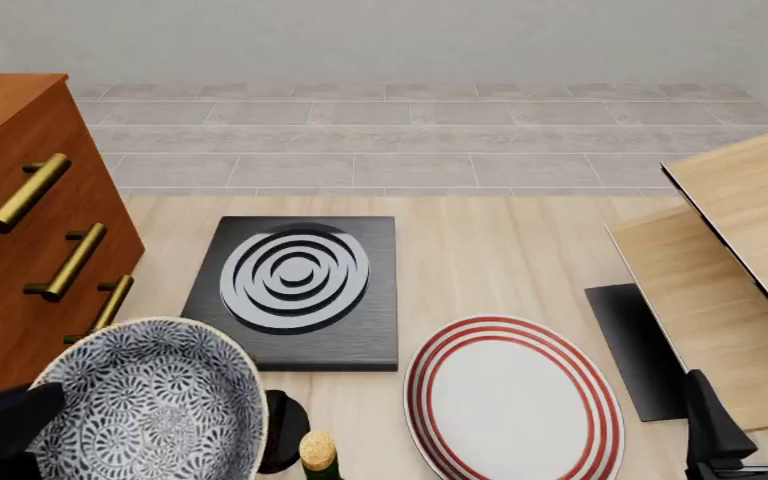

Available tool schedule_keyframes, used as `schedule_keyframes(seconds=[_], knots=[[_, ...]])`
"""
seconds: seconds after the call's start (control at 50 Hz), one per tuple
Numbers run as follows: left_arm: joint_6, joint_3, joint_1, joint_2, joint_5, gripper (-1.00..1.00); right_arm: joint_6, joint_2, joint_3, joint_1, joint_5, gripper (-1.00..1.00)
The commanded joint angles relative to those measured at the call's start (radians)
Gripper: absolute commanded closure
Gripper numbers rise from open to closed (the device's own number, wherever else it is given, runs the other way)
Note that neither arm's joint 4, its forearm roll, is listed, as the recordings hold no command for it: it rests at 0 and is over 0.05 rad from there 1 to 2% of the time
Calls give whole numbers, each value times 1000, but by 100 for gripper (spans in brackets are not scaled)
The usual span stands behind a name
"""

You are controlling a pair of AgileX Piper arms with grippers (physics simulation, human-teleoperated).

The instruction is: Put the bowl on the top of the cabinet.

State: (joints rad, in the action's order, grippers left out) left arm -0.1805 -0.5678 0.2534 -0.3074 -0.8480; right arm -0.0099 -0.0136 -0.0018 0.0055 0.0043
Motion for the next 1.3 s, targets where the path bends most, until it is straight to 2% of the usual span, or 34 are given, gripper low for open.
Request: schedule_keyframes(seconds=[0.02,0.16,0.24,0.28,0.38,0.52,0.54,0.62,0.72,0.78,0.8,0.84,0.86,0.92,0.98,1.02,1.06,1.12,1.18,1.2,1.22,1.24,1.26,1.28,1.3], knots=[[8,-158,-3,-70,40,100,0,2,0,0,1,-100],[9,-243,24,-135,89,100,0,7,0,-1,5,-100],[4,-243,36,-170,123,100,1,9,0,-3,6,-100],[-26,-244,39,-187,137,100,2,9,1,-3,5,-100],[13,-268,38,-242,173,100,3,8,1,-2,5,-100],[9,-383,61,-333,208,100,5,10,1,-4,5,-100],[-22,-387,70,-342,214,100,5,9,1,-4,5,-100],[-29,-406,67,-377,239,100,5,9,0,-4,6,-100],[-83,-428,85,-409,283,100,7,9,-3,-5,8,-100],[-72,-451,135,-441,306,100,6,8,-2,-5,6,-100],[-100,-458,126,-454,321,100,7,8,-1,-5,5,-100],[-99,-470,149,-467,335,100,6,8,0,-5,4,-100],[-123,-472,135,-479,350,100,6,8,0,-6,3,-100],[-109,-483,140,-509,373,100,6,9,1,-7,2,-100],[-153,-491,155,-519,399,100,6,8,1,-8,1,-100],[-157,-533,166,-546,381,100,6,7,1,-7,0,-100],[-180,-484,166,-535,435,100,6,6,1,-7,0,-100],[-189,-495,170,-541,445,100,6,5,2,-7,0,-100],[-171,-513,152,-555,440,100,6,5,2,-8,0,-100],[-215,-557,170,-566,417,100,6,5,2,-8,0,-100],[-215,-558,170,-566,416,100,6,5,2,-8,0,-100],[-208,-587,108,-605,396,100,6,4,2,-8,-1,-100],[-234,-584,102,-604,404,100,6,4,2,-8,-1,-100],[-213,-599,93,-616,394,100,6,5,2,-8,0,-100],[-238,-599,84,-633,383,100,6,6,2,-8,0,-100]])
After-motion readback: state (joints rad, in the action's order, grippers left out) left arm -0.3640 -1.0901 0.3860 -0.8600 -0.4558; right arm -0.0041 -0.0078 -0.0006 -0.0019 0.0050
